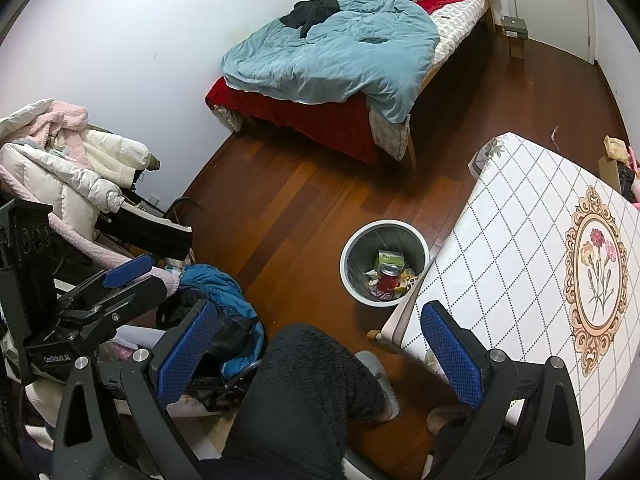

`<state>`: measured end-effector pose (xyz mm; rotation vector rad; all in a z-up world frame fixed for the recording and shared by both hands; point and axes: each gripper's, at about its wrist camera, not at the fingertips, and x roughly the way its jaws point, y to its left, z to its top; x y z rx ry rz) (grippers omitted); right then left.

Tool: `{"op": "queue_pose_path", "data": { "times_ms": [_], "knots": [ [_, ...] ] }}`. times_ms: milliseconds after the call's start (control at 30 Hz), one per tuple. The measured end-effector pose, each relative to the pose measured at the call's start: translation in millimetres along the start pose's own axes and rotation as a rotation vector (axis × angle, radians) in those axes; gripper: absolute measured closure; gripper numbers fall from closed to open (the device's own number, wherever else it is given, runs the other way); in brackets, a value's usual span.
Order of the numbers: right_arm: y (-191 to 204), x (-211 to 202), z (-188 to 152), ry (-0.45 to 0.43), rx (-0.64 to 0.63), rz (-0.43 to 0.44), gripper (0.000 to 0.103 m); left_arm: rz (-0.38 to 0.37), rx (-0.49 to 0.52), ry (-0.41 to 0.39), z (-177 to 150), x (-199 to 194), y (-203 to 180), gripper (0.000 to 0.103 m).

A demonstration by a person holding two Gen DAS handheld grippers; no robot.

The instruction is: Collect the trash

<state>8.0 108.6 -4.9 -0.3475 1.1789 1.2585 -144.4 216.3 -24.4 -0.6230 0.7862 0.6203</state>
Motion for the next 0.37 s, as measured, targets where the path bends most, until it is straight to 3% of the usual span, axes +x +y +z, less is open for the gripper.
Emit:
{"op": "queue_pose_path", "data": {
  "times_ms": [367],
  "knots": [
    [2.6, 2.1, -0.5, 0.009, -0.013, 0.004, 0.000, 0.002, -0.005, 0.002, -0.6, -1.9, 0.6, 0.000]
  ]
}}
